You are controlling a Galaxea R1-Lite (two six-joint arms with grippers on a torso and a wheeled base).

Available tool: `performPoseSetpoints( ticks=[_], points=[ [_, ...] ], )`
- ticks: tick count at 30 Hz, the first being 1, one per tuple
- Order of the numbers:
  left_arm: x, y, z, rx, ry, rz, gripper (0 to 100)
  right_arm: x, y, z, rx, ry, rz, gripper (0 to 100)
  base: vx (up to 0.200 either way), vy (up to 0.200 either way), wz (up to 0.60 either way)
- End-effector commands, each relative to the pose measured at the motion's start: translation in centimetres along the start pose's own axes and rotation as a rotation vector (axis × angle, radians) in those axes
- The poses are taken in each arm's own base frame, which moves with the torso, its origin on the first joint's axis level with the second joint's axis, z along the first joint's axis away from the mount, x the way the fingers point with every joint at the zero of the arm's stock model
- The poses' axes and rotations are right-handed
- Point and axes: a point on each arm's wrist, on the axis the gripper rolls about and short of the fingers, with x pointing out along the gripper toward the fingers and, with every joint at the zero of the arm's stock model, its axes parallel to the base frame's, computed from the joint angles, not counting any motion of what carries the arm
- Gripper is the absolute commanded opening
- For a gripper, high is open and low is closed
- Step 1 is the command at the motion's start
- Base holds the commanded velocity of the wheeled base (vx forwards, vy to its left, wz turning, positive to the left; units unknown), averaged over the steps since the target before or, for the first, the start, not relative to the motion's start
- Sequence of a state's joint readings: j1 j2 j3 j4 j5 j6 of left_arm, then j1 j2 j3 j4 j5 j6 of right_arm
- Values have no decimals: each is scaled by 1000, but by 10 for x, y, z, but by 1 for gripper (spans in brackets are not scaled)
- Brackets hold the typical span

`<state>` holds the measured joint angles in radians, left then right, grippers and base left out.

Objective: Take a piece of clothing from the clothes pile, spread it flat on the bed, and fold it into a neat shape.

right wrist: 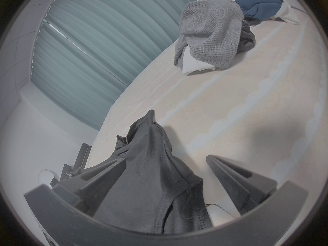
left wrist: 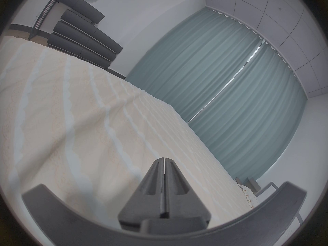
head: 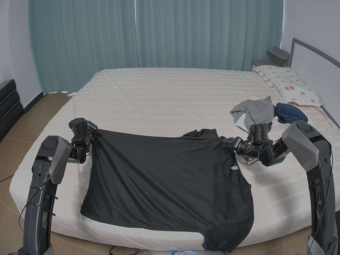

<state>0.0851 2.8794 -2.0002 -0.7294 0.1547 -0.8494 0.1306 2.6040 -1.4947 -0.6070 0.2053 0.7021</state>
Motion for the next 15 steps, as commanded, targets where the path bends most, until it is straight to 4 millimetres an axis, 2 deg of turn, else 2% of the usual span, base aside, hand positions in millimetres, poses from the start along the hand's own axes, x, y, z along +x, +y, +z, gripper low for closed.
performPoseSetpoints(
  ticks=[1, 5, 15],
  points=[
    [0, 1, 2, -1, -3, 2, 0, 5, 0, -3, -5, -3, -3, 100, 0, 0, 0],
    [1, 3, 8, -6, -27, 5, 0, 8, 4, -3, -9, -14, 4, 100, 0, 0, 0],
    [1, 2, 9, -7, -33, 6, 0, 13, 9, -1, -15, -44, 2, 100, 0, 0, 0]
  ],
)
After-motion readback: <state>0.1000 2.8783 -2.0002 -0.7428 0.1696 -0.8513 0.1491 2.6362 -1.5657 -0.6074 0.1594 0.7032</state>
